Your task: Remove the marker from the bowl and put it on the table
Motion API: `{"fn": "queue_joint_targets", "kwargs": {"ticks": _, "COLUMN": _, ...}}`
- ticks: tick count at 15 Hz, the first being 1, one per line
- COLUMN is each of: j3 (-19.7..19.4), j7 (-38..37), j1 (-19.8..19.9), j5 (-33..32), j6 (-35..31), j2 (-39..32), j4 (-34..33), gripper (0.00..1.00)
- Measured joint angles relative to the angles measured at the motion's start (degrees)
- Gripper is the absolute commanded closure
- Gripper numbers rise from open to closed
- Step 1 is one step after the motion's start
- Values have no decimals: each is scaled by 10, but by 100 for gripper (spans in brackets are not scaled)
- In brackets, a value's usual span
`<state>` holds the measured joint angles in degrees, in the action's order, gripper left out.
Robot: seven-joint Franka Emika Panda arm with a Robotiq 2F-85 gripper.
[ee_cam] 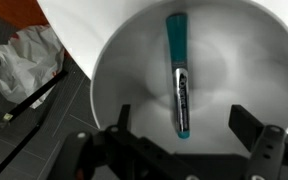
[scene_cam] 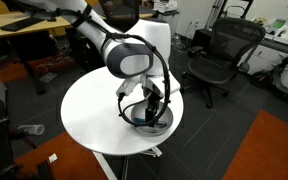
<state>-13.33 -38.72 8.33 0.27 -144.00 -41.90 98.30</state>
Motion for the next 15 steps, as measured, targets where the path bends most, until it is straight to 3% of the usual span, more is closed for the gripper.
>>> {"fn": "queue_joint_targets", "kwargs": {"ticks": 7, "j3": 0, "j7": 46, "j1": 5, "j5": 30, "j6": -1, "j2": -40, "j4": -38, "gripper": 0}}
{"fn": "queue_joint_targets", "kwargs": {"ticks": 8, "j3": 0, "j7": 49, "j1": 5, "j5": 33, "j6": -1, "j2": -45, "j4": -43, "gripper": 25}}
{"fn": "queue_joint_targets", "kwargs": {"ticks": 10, "j3": 0, "j7": 51, "j1": 7, "j5": 35, "j6": -1, "j2": -54, "j4": -49, "gripper": 34}}
{"fn": "queue_joint_targets", "kwargs": {"ticks": 15, "j3": 0, "j7": 51, "j1": 10, "j5": 35, "j6": -1, "j2": -66, "j4": -58, "gripper": 73}}
